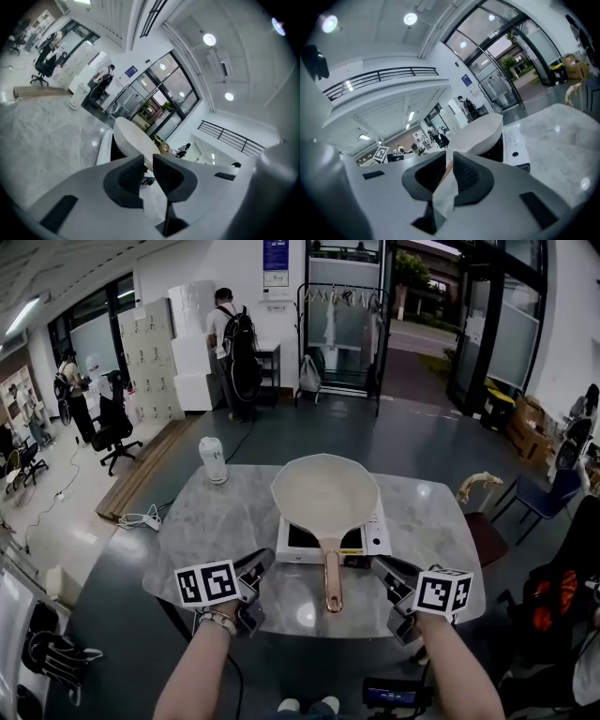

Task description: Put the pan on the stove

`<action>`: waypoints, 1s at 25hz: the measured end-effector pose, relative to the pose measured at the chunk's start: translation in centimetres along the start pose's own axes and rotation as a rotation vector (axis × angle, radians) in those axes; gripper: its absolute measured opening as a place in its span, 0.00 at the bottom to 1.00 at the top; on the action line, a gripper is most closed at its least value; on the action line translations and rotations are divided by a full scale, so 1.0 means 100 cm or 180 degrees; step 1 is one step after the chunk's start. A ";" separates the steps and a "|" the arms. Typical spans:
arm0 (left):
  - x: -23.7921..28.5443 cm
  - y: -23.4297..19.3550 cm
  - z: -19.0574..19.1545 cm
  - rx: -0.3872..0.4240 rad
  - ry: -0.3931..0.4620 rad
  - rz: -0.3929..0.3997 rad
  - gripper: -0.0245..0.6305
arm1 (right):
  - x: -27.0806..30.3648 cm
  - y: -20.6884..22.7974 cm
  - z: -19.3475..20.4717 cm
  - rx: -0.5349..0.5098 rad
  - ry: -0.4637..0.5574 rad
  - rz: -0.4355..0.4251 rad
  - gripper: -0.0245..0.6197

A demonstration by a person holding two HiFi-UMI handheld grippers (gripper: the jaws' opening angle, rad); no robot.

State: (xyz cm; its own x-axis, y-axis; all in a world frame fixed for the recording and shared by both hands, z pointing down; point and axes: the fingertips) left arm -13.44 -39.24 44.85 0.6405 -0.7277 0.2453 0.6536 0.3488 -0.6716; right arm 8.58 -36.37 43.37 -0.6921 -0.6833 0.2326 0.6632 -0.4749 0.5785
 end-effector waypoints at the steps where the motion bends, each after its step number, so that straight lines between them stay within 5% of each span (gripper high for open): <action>1: -0.003 -0.001 -0.004 0.0095 0.0054 -0.0076 0.13 | -0.002 0.000 -0.002 -0.0089 0.0039 0.0072 0.13; 11: -0.032 -0.006 -0.038 0.0835 0.0652 -0.0542 0.05 | -0.018 -0.006 -0.033 -0.1225 0.0612 0.0863 0.08; 17: -0.062 0.013 -0.060 0.1421 0.1159 -0.0681 0.05 | -0.048 -0.018 -0.058 -0.1411 0.1022 0.1071 0.07; 25: -0.073 0.037 -0.086 0.2059 0.1477 -0.0808 0.05 | -0.070 -0.022 -0.073 -0.1960 0.1371 0.1247 0.08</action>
State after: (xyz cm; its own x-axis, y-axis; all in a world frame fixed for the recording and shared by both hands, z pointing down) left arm -19.20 -37.68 34.61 0.3039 -0.9499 -0.0728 0.9489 0.3086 -0.0660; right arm 14.06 -34.54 34.76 -0.2938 -0.9538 -0.0629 0.9557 -0.2917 -0.0401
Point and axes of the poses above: the fingertips, and each gripper's own axes: x forward along the fingers, y to its right, z out of its underside, and after that the axes turned 2 degrees about -z, right-handed
